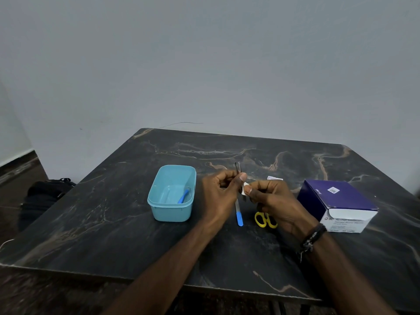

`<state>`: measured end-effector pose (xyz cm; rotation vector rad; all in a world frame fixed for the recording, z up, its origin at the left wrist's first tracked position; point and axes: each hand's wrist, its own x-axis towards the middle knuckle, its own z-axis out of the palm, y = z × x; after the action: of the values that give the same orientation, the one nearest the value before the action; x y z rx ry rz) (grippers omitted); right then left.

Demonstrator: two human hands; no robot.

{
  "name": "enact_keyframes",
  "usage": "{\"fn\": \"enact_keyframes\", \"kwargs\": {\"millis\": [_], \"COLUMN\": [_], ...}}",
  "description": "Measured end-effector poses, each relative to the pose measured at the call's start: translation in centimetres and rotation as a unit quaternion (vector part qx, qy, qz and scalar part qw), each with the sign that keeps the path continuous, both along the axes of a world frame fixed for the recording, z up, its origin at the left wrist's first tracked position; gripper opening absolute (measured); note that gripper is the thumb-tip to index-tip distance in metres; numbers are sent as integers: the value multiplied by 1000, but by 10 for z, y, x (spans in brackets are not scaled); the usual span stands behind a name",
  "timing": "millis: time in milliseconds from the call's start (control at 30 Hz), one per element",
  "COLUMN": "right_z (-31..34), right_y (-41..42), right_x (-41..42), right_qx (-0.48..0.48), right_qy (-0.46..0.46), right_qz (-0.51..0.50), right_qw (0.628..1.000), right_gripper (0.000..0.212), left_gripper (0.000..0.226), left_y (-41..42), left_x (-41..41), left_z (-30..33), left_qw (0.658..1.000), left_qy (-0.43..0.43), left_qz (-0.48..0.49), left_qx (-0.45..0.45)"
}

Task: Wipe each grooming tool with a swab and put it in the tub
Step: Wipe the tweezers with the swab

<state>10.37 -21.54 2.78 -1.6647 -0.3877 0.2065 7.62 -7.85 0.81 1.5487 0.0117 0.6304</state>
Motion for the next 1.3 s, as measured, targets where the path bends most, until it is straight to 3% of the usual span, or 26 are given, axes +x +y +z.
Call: {"fn": "enact_keyframes", "kwargs": {"millis": [367,700,1000,1300], "right_z": [-2,-1,-2,1], "right_y": [1,-1,1,-2], "right_x": [-3,1,-1,0], "right_qx": [-38,22,-54,18], "right_qy": [18,-37,-69,-55], "right_qz": [66,22,63,10], "right_qw": [997,999,994,998], "right_gripper": [23,18,17,14], "left_gripper": [8,8,12,12], "left_y": [-4,-5,-3,-5], "left_x": [1,-1,-1,-2], "left_z": [4,10,11,9], "left_qw": [1000,999,995,996], "left_qy": [2,13,35,30], "left_qz": [16,-8,-9,-25], "left_qx": [-15,-50,-93,-83]}}
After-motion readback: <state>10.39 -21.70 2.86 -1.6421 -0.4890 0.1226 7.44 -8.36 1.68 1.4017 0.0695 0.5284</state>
